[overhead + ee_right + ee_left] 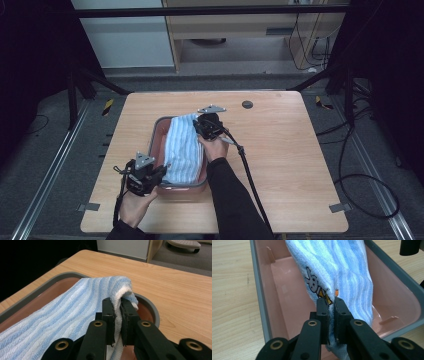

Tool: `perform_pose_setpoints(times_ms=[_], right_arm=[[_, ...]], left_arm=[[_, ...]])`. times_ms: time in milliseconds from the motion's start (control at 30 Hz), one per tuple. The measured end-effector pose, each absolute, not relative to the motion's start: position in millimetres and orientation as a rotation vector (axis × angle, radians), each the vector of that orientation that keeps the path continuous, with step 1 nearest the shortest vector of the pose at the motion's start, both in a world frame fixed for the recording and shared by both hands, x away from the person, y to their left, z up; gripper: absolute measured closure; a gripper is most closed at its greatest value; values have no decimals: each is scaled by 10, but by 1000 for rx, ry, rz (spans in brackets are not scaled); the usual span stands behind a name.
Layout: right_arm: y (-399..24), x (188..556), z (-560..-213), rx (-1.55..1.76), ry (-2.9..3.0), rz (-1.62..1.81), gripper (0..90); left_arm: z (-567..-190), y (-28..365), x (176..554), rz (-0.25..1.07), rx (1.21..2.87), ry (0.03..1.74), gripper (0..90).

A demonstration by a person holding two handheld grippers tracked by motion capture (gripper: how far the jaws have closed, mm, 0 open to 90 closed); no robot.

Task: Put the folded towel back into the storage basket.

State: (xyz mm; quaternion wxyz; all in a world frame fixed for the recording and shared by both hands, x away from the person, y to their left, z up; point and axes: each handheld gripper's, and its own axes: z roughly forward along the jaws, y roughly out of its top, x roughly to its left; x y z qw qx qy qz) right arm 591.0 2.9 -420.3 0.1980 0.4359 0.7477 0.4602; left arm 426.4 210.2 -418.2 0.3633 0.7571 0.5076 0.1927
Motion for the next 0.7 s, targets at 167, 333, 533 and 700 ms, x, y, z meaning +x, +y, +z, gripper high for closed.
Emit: perform_pose_setpoints(times_ms=[167,333,533,700], right_arm=[[51,5935,-4265,1223,2110,1275,835],[71,5956,-4318,1219,2134,1257,831],[84,5968,-4362,1200,2154,1217,773],[81,5982,-4384,1202,2168,1198,686]], left_arm=[[-4199,2116,4281,507,1957,1306,840],[-4217,2117,4288,508,1961,1312,836],[-4255,2130,4319,506,1982,1344,727],[-4240,2152,4324,538,1967,1363,661]])
